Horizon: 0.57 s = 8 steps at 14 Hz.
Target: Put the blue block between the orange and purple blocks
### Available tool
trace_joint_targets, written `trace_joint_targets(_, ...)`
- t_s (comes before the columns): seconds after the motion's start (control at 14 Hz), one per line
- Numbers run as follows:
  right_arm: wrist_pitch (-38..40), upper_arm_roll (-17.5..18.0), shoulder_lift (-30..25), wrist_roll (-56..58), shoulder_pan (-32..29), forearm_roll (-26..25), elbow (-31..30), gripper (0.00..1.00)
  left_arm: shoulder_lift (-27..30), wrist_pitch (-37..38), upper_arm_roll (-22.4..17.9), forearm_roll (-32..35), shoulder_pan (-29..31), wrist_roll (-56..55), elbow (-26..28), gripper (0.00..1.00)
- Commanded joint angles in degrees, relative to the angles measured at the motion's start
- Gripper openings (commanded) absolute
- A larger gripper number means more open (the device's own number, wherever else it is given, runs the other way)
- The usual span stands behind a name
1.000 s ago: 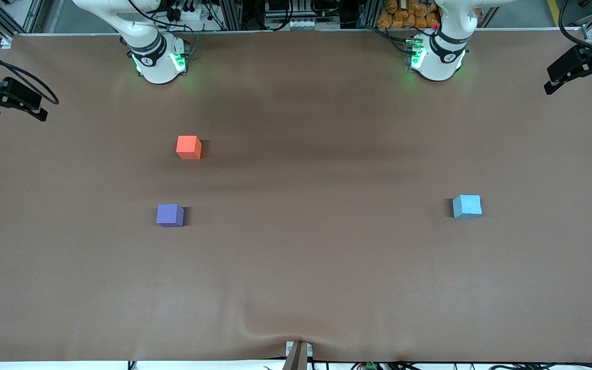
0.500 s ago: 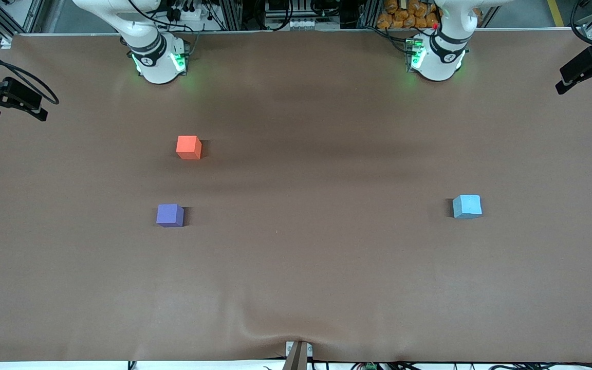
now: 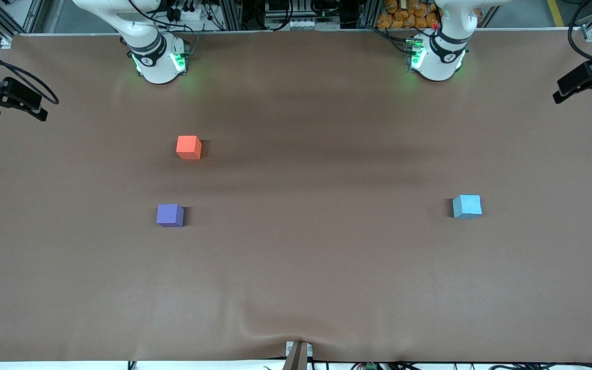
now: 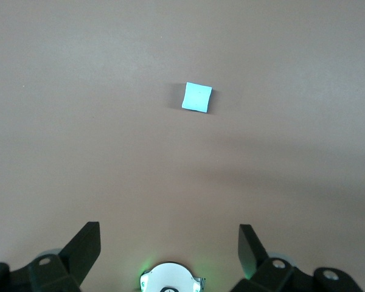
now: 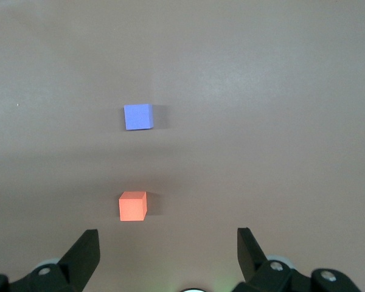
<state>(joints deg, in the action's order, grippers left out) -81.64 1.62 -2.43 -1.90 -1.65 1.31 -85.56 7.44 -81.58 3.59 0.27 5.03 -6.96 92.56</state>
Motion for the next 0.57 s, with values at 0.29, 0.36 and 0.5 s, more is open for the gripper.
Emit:
trace_joint_targets(0.29, 0.8, 0.0, 0.0, 0.2, -0.6, 0.1, 0.4, 1.00, 0.7, -6.4, 0.7, -1.0, 0.3, -0.1, 6.7, 1.00)
trace_joint_targets(0.36, 0.8, -0.1, 0.0, 0.2, -0.6, 0.1, 0.4, 1.00, 0.7, -7.2, 0.7, -1.0, 0.3, -0.1, 7.7, 1.00)
trace_joint_targets(0.5, 0.8, 0.0, 0.0, 0.2, -0.7, 0.3, 0.4, 1.00, 0.8, -8.9, 0.8, -0.8, 0.3, 0.0, 9.9, 1.00)
